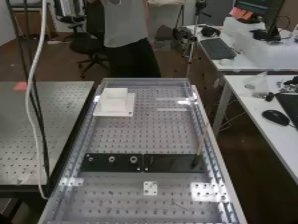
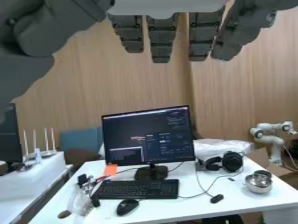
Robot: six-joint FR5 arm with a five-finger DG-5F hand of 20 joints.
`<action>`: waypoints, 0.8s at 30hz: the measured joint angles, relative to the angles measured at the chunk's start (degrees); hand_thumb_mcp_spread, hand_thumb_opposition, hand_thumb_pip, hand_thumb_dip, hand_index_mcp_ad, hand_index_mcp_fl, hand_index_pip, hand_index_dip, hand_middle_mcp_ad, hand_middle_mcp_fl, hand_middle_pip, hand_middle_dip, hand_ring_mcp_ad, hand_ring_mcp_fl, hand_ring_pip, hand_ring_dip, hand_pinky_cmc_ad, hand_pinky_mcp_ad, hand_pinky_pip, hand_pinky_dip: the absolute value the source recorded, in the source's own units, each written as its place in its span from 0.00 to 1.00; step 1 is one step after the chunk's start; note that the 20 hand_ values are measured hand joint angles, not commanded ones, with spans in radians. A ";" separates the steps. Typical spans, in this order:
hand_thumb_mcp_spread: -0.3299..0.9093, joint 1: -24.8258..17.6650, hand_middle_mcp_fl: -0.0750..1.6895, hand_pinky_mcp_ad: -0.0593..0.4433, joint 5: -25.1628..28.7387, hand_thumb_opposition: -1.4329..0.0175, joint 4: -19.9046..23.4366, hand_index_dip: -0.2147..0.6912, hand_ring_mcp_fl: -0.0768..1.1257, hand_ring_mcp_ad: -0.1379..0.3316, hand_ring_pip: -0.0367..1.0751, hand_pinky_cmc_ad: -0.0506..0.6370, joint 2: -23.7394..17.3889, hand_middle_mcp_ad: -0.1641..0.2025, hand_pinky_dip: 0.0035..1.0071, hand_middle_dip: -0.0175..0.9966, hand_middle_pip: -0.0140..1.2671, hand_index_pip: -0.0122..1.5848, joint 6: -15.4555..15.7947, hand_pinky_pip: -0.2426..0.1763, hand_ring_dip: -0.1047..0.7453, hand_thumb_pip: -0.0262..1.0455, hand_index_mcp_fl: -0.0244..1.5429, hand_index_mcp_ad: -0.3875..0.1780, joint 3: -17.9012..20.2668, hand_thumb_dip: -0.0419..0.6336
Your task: Grab the chopstick and place it in the clear container
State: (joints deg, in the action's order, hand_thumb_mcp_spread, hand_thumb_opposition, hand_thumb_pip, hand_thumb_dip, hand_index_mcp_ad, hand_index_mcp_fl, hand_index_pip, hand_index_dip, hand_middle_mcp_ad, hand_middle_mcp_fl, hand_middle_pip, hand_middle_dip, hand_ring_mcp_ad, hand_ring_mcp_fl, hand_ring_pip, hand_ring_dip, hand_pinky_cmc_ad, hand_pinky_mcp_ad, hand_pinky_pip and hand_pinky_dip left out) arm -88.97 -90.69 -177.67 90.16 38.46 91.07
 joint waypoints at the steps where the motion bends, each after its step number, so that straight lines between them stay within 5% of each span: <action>1: 0.39 0.00 0.05 0.44 0.02 0.58 0.00 0.18 0.08 0.69 0.11 0.41 0.01 0.64 0.11 0.05 0.10 0.05 -0.02 0.40 0.12 0.23 0.02 0.68 0.00 0.09; 13: 0.39 0.61 0.05 0.45 -0.67 0.58 1.32 0.18 0.08 0.69 0.11 0.42 0.61 0.64 0.12 0.05 0.11 0.05 -1.87 0.40 0.12 0.23 0.02 0.67 0.55 0.08; 24: 0.39 1.80 0.05 0.45 -1.51 0.58 6.41 0.18 0.08 0.71 0.11 0.42 3.21 0.64 0.12 0.05 0.11 0.05 -11.14 0.40 0.12 0.23 0.02 0.68 4.09 0.09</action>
State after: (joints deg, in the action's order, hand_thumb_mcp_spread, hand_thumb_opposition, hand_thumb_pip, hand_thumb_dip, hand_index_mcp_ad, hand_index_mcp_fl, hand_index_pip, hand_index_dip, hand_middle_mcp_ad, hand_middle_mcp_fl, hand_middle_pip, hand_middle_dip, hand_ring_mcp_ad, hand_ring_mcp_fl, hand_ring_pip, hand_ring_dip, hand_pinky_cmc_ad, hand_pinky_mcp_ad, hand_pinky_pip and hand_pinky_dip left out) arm -87.17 -92.20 -171.26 93.37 27.32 95.17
